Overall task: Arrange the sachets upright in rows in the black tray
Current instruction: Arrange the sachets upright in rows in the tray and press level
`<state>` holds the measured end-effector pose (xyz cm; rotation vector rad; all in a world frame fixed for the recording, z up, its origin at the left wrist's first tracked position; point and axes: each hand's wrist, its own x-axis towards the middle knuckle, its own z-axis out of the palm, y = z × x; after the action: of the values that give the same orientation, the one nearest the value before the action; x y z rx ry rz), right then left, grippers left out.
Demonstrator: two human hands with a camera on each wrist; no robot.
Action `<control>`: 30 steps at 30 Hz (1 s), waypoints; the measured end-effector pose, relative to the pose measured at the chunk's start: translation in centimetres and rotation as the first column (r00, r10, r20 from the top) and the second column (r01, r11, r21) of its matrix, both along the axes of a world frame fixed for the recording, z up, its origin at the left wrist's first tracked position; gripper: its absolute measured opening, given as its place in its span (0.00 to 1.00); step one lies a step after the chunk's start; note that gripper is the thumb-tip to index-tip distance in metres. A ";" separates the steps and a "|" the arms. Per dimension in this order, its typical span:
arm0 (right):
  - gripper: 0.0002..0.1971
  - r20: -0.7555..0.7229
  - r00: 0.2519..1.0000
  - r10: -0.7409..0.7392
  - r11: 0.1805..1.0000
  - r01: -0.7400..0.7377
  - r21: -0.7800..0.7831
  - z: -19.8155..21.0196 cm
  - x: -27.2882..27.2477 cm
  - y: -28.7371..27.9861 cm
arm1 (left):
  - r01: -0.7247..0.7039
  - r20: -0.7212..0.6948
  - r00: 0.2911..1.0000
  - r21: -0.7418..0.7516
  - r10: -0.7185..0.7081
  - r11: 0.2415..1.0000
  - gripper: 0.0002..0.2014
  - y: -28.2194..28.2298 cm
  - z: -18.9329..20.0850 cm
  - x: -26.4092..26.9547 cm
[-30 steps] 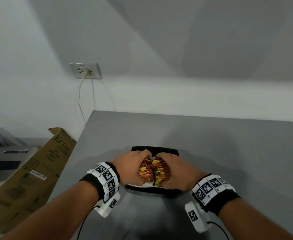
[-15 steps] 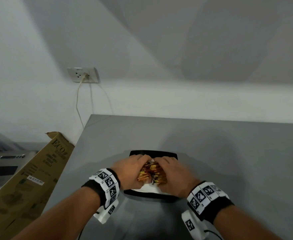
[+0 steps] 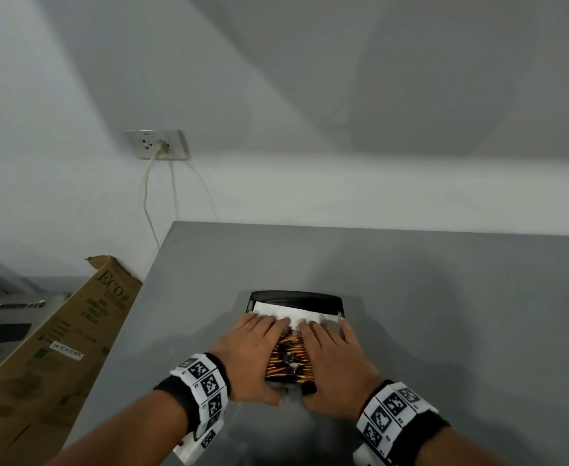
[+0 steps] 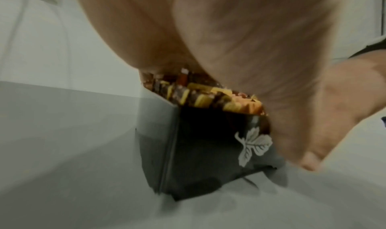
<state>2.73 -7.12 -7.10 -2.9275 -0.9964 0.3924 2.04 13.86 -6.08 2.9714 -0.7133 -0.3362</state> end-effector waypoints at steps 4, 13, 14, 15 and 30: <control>0.54 0.015 0.999 -0.046 0.998 0.045 0.044 -0.5 -0.3 0.5 | -0.042 -0.006 0.999 -0.005 0.042 0.999 0.55 -0.6 -0.8 0.1; 0.45 -0.160 0.968 -0.193 0.977 0.204 0.056 3.0 4.0 0.5 | -0.028 -0.025 0.999 -0.047 0.027 0.999 0.58 -1.1 0.3 1.4; 0.44 -0.186 0.965 -0.183 0.982 0.188 0.014 3.0 4.4 0.6 | -0.025 -0.044 0.999 -0.053 0.022 0.998 0.57 -1.4 0.4 1.4; 0.44 -0.208 0.963 -0.172 0.985 0.172 -0.019 3.0 4.7 0.7 | -0.023 -0.062 0.998 -0.050 0.020 0.998 0.56 -1.6 0.6 1.4; 0.58 -0.269 0.936 -0.229 0.973 0.228 -0.034 1.4 4.7 1.2 | -0.033 -0.182 0.983 0.016 0.035 0.999 0.57 -1.7 0.3 2.0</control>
<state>7.42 -5.93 -5.72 -2.8411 -0.6123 0.7566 4.06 12.19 -5.82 2.9108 -0.6408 -0.6026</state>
